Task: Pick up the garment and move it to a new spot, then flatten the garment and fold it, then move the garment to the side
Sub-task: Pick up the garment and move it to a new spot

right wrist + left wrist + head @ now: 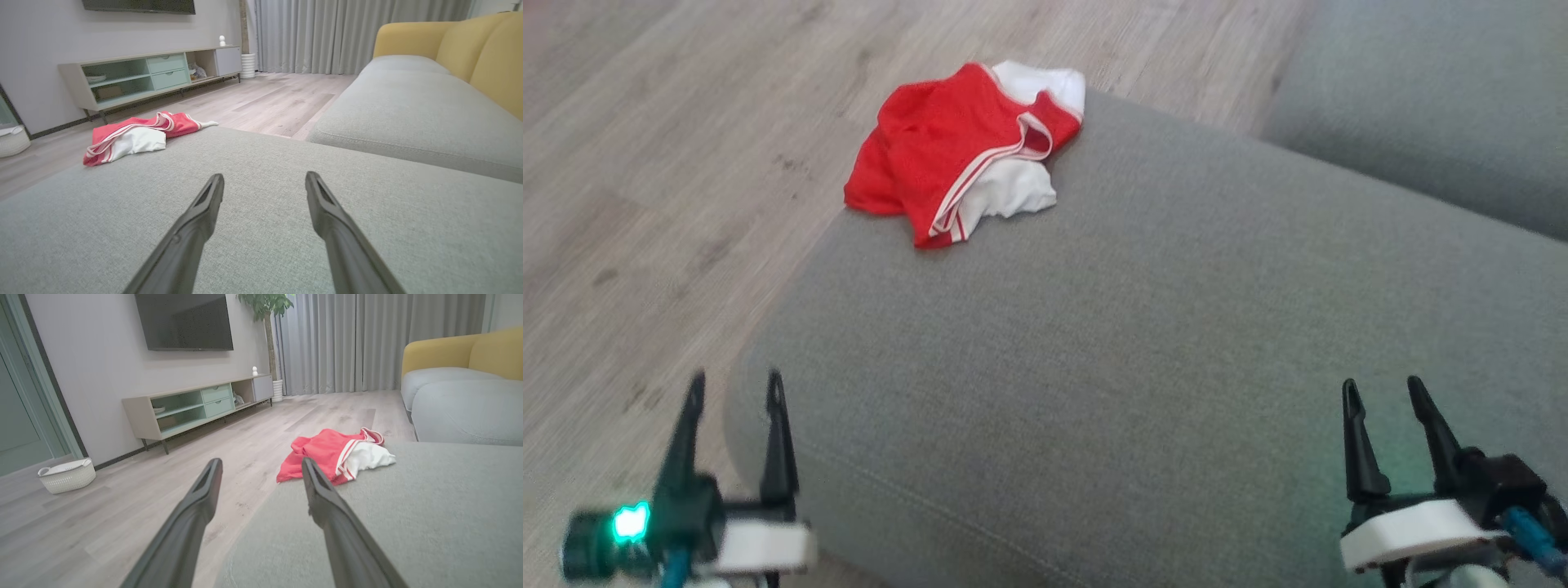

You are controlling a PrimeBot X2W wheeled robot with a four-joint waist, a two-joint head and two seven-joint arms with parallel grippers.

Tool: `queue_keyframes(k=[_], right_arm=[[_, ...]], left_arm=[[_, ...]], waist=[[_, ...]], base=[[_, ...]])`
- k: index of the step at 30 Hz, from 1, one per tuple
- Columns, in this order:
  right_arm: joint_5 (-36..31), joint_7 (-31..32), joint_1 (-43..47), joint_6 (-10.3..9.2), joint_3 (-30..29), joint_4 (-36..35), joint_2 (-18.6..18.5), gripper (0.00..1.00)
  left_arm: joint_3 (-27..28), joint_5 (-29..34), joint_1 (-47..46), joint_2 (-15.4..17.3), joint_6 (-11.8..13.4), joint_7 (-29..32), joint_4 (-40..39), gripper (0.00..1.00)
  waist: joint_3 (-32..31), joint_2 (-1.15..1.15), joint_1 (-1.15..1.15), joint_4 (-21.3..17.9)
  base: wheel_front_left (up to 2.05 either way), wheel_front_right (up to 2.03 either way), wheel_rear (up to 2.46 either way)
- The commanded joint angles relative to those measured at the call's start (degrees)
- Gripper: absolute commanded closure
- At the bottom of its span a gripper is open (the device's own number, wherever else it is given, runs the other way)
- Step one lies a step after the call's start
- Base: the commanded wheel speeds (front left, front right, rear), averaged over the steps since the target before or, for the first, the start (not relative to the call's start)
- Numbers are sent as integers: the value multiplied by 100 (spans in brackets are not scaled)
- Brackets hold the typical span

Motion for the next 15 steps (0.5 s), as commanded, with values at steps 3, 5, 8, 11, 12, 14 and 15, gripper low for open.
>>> queue_keyframes(k=[3,5,8,11,12,14,15], right_arm=[[-102,-63,-313,37,176,-279,-343,0],[-149,-63,-473,37,193,-353,-534,0],[-202,-63,-737,37,199,-454,-825,0],[-227,-63,-951,37,199,-558,-1093,0],[-230,-63,-1018,37,186,-599,-1172,0],[-232,-63,-1138,37,156,-661,-1318,0],[-235,-63,-1192,37,142,-693,-1389,0]], left_arm=[[241,-7,-830,135,-70,-29,-108,0],[248,-55,-1274,152,-134,-29,66,0],[223,-105,-2103,195,-262,-29,575,0],[164,-182,-2976,196,-429,-29,1382,0],[137,-220,-3253,193,-504,-24,1742,0],[60,-281,-3812,209,-682,52,2450,0],[45,-319,-4079,208,-731,104,2769,0]], waist=[[628,0,-1,-237],[988,0,-1,-389],[1515,0,-1,-584],[1964,0,-1,-718],[2107,0,-1,-756],[2363,0,-1,-816],[2476,0,-1,-834]], base=[[0,0,0],[0,0,0],[0,0,0],[0,0,0],[0,0,0],[0,0,0],[0,0,0]])
